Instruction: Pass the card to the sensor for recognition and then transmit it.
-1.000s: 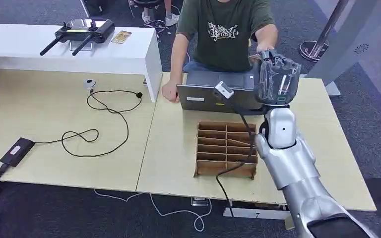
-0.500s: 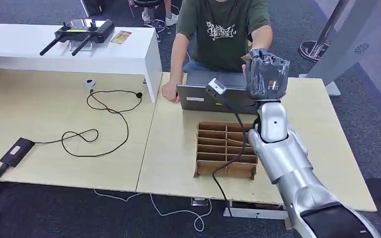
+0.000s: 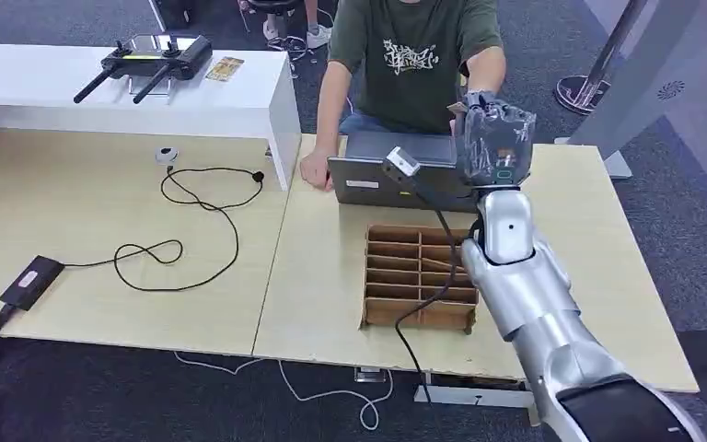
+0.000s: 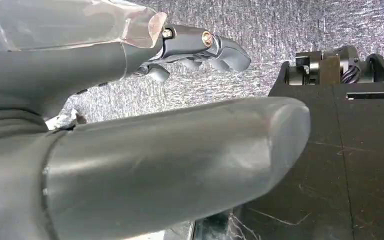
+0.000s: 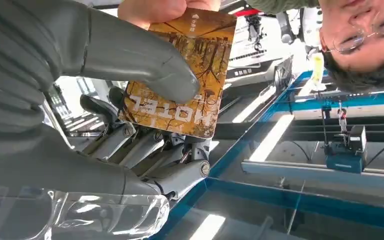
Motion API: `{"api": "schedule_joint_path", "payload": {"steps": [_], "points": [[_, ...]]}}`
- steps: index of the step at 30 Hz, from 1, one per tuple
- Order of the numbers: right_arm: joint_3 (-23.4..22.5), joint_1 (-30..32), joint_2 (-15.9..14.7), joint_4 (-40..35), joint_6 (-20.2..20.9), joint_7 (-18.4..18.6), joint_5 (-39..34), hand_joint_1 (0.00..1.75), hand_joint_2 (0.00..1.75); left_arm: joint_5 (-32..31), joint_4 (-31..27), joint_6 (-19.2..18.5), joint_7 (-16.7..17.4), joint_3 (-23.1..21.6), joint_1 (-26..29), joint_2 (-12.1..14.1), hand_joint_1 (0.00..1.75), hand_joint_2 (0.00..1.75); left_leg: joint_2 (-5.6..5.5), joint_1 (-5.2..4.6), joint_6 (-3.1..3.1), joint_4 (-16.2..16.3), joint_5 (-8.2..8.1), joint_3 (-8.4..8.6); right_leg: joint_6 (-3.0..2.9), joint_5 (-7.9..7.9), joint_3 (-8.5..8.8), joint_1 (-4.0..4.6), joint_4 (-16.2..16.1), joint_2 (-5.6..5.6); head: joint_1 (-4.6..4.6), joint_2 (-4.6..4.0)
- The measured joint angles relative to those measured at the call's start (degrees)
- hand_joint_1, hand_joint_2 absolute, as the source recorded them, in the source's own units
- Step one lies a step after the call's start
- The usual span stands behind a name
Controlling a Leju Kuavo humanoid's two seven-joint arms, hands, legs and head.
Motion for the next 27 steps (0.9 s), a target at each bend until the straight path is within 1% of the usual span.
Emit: {"api": "schedule_joint_path", "payload": {"steps": [1, 2, 10, 17, 27], "points": [[-0.02, 0.00, 0.04, 0.00, 0.00, -0.07, 0.00, 1.27, 1.75, 0.00, 0.00, 0.00, 0.00, 0.00, 0.00, 0.00, 0.00, 0.00, 0.00, 0.00, 0.00, 0.00, 0.00, 0.00, 0.00, 0.00, 0.00, 0.00, 0.00, 0.00, 0.02, 0.00], [-0.09, 0.00, 0.11, 0.00, 0.00, -0.07, 0.00, 0.00, 1.75, 0.00, 0.00, 0.00, 0.00, 0.00, 0.00, 0.00, 0.00, 0.00, 0.00, 0.00, 0.00, 0.00, 0.00, 0.00, 0.00, 0.00, 0.00, 0.00, 0.00, 0.00, 0.00, 0.00], [-0.44, -0.37, 0.87, 1.01, 0.00, -1.44, -0.09, 0.00, 1.75, 0.09, 0.00, 0.00, 0.00, -0.07, -0.01, 0.00, 0.00, 0.00, 0.00, 0.00, 0.00, 0.00, 0.00, 0.00, 0.00, 0.00, 0.00, 0.00, 0.00, 0.00, 0.00, 0.00], [-1.33, -0.91, 1.51, 2.47, 0.00, -1.53, -0.02, 0.00, 1.75, 0.09, 0.00, 0.00, 0.00, -0.24, -0.01, 0.00, 0.00, 0.00, 0.00, 0.00, 0.00, 0.00, 0.00, 0.00, 0.00, 0.00, 0.01, 0.00, 0.00, 0.00, 0.02, 0.00], [-1.44, -0.88, 1.49, 2.49, 0.00, -0.92, -0.02, 0.00, 1.75, 0.11, 0.00, -0.02, 0.00, -0.44, -0.02, 0.00, 0.00, 0.00, 0.01, 0.00, 0.00, 0.00, 0.00, 0.01, 0.00, 0.00, -0.01, 0.00, -0.01, 0.01, 0.00, 0.00]]}}
